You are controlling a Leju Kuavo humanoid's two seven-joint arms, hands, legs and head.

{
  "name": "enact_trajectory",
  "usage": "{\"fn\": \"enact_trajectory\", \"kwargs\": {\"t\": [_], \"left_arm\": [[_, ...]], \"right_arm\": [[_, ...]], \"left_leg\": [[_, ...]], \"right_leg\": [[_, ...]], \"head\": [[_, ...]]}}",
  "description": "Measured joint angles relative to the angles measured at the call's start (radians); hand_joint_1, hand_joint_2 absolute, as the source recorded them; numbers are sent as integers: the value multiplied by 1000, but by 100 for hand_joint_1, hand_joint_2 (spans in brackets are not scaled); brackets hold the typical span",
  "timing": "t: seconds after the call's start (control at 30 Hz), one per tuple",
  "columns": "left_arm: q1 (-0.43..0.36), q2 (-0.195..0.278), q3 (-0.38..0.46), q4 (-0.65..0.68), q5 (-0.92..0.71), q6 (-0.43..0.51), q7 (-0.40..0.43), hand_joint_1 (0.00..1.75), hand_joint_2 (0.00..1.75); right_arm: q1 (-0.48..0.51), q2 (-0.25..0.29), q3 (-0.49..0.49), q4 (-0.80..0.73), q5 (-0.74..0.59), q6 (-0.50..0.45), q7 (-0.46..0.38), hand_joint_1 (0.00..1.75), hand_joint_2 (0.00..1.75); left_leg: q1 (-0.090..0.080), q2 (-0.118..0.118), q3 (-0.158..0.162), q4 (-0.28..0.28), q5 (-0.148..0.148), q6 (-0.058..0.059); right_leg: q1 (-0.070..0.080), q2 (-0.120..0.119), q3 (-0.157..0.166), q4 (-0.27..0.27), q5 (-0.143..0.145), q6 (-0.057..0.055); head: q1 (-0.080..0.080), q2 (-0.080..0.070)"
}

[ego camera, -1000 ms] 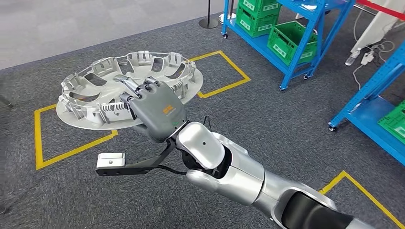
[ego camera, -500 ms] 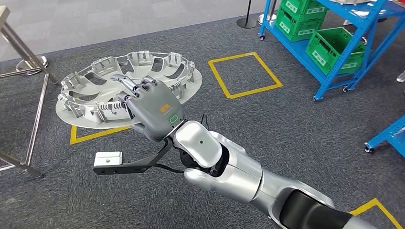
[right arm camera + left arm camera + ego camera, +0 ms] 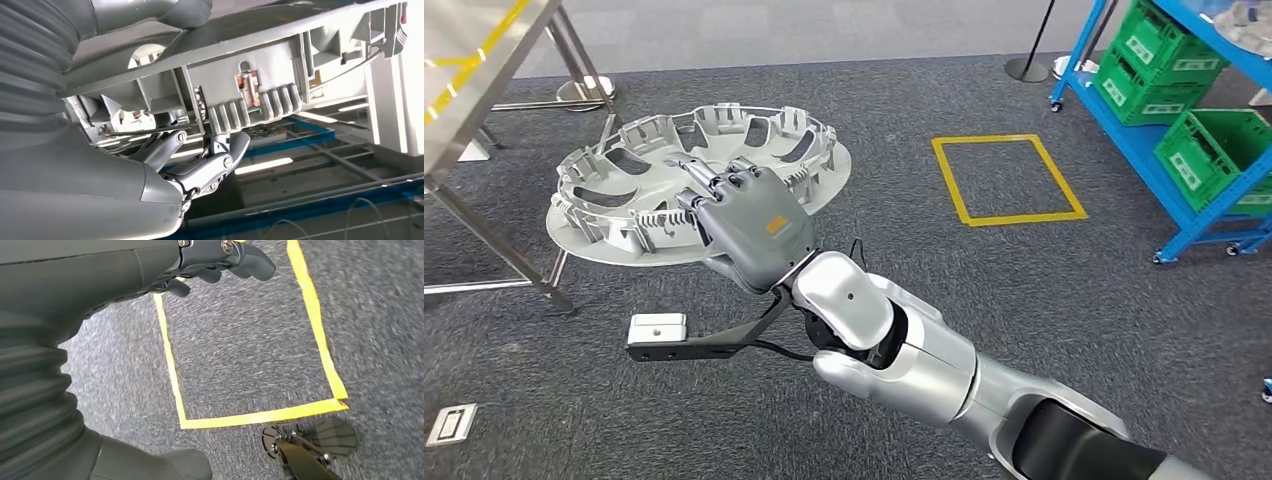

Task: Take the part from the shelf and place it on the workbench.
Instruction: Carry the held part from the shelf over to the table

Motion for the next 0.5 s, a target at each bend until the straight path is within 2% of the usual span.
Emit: {"fn": "enact_trajectory", "kwargs": {"t": [0.07,0.1,0.13,0.2,0.23,0.3,0.33,0.37,0.4,0.43,0.47,0.5], "left_arm": [[-1,-2,0,0,0,0,0,0,175],[-2,-2,0,0,-1,0,0,0,175],[-1,-3,0,0,-2,0,0,0,175],[1,-2,0,0,-4,-1,2,0,175],[3,-1,0,0,-5,-2,2,0,175],[2,-1,0,1,-8,-3,4,0,175],[0,-1,0,1,-10,-3,5,0,175],[-2,-1,0,1,-10,-3,6,0,175],[-2,-1,0,1,-11,-4,6,0,175],[-2,-1,0,1,-11,-4,6,0,175],[-1,-1,0,1,-11,-5,7,0,175],[-1,0,0,1,-11,-5,7,0,175]], "right_arm": [[-1,0,0,0,-1,0,-2,175,175],[-2,0,0,0,-1,-1,-2,175,175],[-2,0,0,0,-1,-1,-2,175,175],[-4,0,0,0,-2,-2,0,175,175],[-5,1,0,0,-2,-2,1,175,175],[-6,2,0,1,-1,-2,2,175,175],[-6,1,0,1,-1,-2,3,175,175],[-6,0,0,2,-1,-2,3,175,175],[-5,-1,0,3,0,-3,3,175,175],[-4,-2,0,4,-1,-3,2,175,175],[-3,-2,0,5,-1,-2,2,175,175],[-2,-2,0,5,-1,-2,2,175,175]], "left_leg": [[1,-28,-2,2,1,-7],[2,-41,-5,1,3,-13],[4,-52,-8,-1,5,-21],[7,-72,-14,-8,11,-37],[5,-62,-17,-5,9,-42],[0,1,-45,53,-26,-49],[-2,40,-72,111,-57,-51],[-1,63,-104,179,-90,-54],[0,73,-129,234,-110,-57],[0,77,-141,262,-115,-60],[1,81,-132,251,-100,-61],[1,89,-103,199,-70,-62]], "right_leg": [[-1,45,56,-134,60,-9],[0,60,73,-175,72,-11],[1,68,80,-192,74,-13],[2,46,85,-200,78,-19],[0,34,89,-206,82,-24],[-4,4,96,-217,87,-36],[-2,-10,98,-219,87,-40],[0,-25,99,-219,86,-43],[1,-40,99,-218,84,-45],[2,-55,99,-218,83,-45],[2,-68,100,-217,82,-45],[2,-82,101,-216,79,-43]], "head": [[0,0],[1,0],[2,0],[5,0],[4,0],[-3,0],[-7,0],[-10,0],[-10,0],[-10,0],[-10,0],[-10,0]]}}
